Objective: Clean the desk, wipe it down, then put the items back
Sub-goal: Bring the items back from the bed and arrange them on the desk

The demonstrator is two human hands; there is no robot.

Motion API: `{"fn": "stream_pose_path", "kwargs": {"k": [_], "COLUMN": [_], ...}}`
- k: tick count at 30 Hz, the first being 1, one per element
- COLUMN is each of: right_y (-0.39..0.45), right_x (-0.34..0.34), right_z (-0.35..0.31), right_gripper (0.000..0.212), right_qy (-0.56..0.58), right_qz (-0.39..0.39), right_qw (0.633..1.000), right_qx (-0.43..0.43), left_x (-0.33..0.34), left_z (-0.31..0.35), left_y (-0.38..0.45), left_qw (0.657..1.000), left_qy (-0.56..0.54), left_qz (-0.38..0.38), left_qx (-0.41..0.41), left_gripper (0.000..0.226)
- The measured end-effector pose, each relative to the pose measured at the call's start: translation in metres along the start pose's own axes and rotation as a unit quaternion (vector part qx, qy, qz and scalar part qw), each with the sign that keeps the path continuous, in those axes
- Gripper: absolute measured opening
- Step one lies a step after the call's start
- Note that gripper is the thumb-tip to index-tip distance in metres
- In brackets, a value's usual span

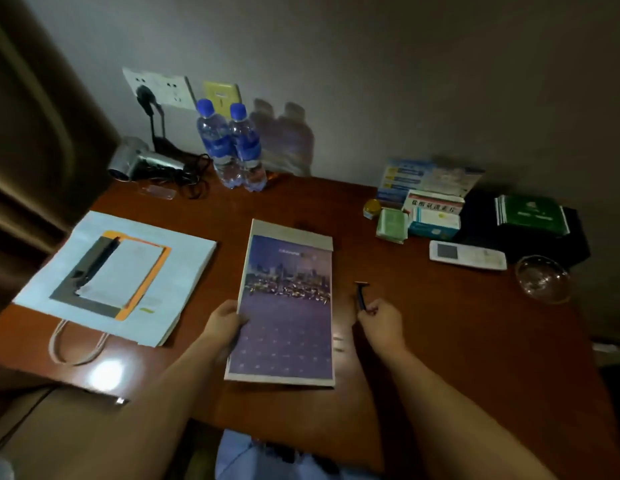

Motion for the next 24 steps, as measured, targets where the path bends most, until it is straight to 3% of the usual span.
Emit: {"fn": "stream_pose_path", "kwargs": {"k": [2,5,10,15,20,22,24], "right_y": [0.007,0.008,0.007,0.011,0.003,-0.002,-0.006], "right_x": [0.003,0.008,0.015,0.034,0.040,0.043,0.052], "right_z": [-0.002,0.001,0.005,0.010,0.007,0.005,0.001], "right_gripper": [0.021,0.033,0.007,0.002,0.006,0.008,0.018], "right_qy": [-0.007,-0.015,0.003,0.024,0.052,0.100,0.117], "right_qz": [0.013,0.037,0.064,0.111,0.181,0.151,0.044], "right_qw": [1.000,0.998,0.992,0.983,0.974,0.975,0.981], "right_qx": [0.012,0.042,0.109,0.144,0.129,0.131,0.145], "left_x": [0.001,0.002,0.004,0.002,-0.001,-0.001,-0.001], "left_z": [0.006,0.008,0.010,0.005,0.006,0.005,0.009], "left_y": [0.018,0.047,0.081,0.101,0.103,0.103,0.102], "left_qw": [1.000,0.996,0.966,0.930,0.911,0.907,0.907], "left_qy": [0.026,0.078,0.222,0.317,0.352,0.358,0.350], "left_qz": [-0.017,-0.037,-0.112,-0.146,-0.179,-0.195,-0.216], "left_qx": [0.004,0.024,0.065,0.118,0.114,0.107,0.088], "left_gripper": [0.011,0.015,0.025,0.030,0.010,0.014,0.014]}}
Point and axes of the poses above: each hand's wrist, its own y-axis towards the middle knuckle, its own x-axis out of the palm, z = x × y, the point moved 1 cm from there along y, towards the middle knuckle, and after that the axes turned 15 degrees about x, right-handed, at the moved point
